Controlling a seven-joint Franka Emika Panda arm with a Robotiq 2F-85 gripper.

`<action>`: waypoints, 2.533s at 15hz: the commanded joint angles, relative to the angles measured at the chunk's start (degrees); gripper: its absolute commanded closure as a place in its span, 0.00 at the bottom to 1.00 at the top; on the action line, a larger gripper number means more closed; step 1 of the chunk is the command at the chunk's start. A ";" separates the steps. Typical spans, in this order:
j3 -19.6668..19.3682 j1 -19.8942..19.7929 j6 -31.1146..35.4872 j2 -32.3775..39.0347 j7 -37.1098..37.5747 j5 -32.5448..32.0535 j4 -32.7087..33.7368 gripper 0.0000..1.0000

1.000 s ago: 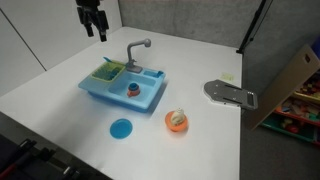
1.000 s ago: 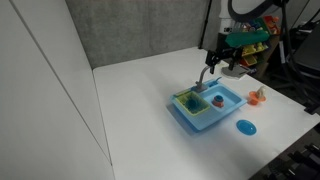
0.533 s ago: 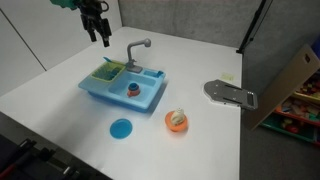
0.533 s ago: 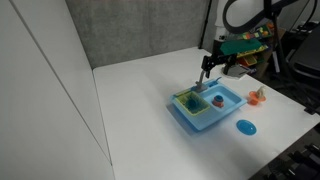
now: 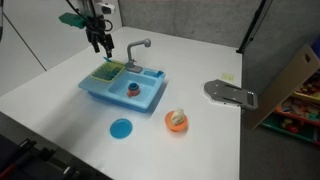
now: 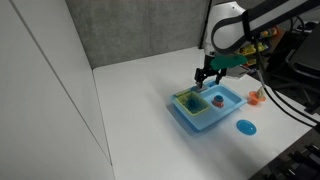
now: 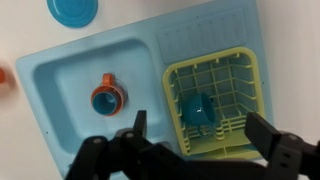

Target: Put the blue knife from the dishrack in the blue cup

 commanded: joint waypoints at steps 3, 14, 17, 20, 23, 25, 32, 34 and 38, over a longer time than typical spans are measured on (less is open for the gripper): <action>-1.45 2.69 -1.50 5.23 4.48 0.21 7.67 0.00; -1.40 5.09 -0.14 13.96 11.84 4.36 19.10 0.00; -1.29 5.01 3.18 15.05 11.80 5.44 19.25 0.00; -1.14 4.90 4.19 15.25 11.17 6.16 18.98 0.00; -1.57 5.21 4.26 14.79 10.49 5.36 17.43 0.00; -1.57 5.21 4.26 14.80 10.49 5.35 17.42 0.00; -1.99 5.36 12.48 15.15 10.99 5.71 14.96 0.00; -2.21 5.67 14.10 15.74 11.30 5.65 14.62 0.00; -2.33 6.39 16.28 17.27 11.30 5.53 14.59 0.00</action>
